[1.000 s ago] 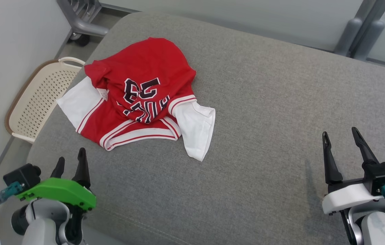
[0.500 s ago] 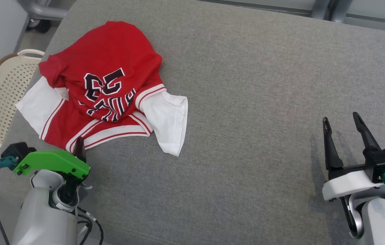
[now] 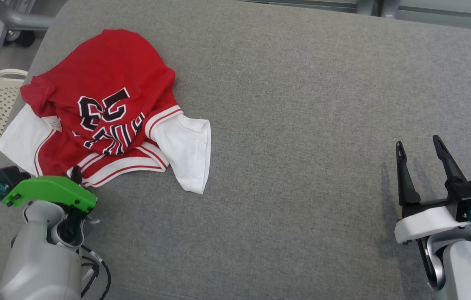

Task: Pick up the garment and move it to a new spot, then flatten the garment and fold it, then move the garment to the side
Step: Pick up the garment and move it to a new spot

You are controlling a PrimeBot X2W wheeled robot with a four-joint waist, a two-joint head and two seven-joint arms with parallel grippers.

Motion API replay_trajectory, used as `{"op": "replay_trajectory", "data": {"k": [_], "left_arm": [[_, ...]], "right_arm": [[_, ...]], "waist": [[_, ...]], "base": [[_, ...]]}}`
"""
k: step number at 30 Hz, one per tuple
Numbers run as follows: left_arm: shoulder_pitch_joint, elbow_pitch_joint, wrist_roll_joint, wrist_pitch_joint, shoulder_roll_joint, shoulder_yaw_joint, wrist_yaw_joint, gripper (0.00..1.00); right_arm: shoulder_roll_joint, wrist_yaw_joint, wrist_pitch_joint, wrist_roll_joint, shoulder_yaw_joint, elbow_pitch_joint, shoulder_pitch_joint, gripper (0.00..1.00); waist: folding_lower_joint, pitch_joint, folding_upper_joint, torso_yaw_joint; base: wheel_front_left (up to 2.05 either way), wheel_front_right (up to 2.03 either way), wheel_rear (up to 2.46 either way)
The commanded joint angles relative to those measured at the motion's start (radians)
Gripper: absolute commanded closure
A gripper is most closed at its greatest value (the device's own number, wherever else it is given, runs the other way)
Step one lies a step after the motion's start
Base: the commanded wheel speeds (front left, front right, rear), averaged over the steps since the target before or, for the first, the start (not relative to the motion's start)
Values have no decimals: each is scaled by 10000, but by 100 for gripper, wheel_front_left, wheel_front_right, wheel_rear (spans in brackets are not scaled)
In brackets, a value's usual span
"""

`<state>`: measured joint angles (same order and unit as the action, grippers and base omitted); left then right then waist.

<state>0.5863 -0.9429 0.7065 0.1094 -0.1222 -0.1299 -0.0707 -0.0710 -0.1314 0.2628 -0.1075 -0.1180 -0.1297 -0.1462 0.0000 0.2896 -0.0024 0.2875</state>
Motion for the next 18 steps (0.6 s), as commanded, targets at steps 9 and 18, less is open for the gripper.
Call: {"op": "replay_trajectory", "data": {"k": [9,18], "left_arm": [[131,3013,-179,-500,112,1074,-580,100],[-247,7148,-387,1269,538,2829,-165,100]], "right_arm": [[115,14,27,176,19,-122,194,0],[192,14,27,761,275,-161,-26,0]], "waist": [[0,-601,24,-400],[0,-921,24,-1394]], "base": [[0,0,0],[0,0,0]]}}
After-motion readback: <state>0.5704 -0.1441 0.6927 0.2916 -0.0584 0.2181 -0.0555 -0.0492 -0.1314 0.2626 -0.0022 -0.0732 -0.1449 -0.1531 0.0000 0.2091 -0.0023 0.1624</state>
